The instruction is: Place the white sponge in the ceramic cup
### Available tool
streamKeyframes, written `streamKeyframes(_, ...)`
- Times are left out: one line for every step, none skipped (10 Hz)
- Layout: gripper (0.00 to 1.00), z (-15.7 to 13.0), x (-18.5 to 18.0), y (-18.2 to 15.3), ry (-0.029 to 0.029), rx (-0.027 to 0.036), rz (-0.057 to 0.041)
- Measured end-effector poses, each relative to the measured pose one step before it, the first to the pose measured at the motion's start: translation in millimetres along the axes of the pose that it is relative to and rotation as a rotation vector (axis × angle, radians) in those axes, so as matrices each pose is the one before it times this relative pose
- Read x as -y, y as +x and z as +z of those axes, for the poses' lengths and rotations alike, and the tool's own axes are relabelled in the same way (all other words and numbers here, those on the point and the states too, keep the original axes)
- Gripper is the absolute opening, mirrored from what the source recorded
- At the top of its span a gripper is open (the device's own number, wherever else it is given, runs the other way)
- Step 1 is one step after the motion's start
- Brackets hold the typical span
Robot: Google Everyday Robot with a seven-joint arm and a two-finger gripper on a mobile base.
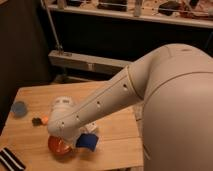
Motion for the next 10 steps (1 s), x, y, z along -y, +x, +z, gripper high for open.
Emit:
streamKeyframes(0.23,-6.67,6.08,-5.52,0.01416,0.0004,-0.00078)
streamKeyframes(0.23,-11.43,5.79,-14.44,0.01804,0.00538,-0.01112)
streamKeyframes(0.23,-5.43,1.14,-9.0,0.00521,0.00349,-0.00841)
streamKeyframes(0.23,-5.76,0.04,-12.39,0.00546,0.00572,-0.0152)
streamKeyframes(0.23,-6.46,-2.8,-19.7,0.00532,0.01283,-0.0283)
streamKeyframes(0.23,-2.94,-3.25,-12.92,0.00039,0.00769,-0.01808)
streamKeyframes(0.23,-1.62,-3.24,-14.55,-0.00073,0.00805,-0.01915)
streamKeyframes(0.23,-0.12,-3.82,-15.76,-0.00345,0.00815,-0.02068)
streamKeyframes(0.23,0.52,-2.47,-9.74,-0.00262,0.00415,-0.01348)
streamKeyframes(0.23,1.41,-1.87,-11.04,-0.00299,0.00383,-0.013)
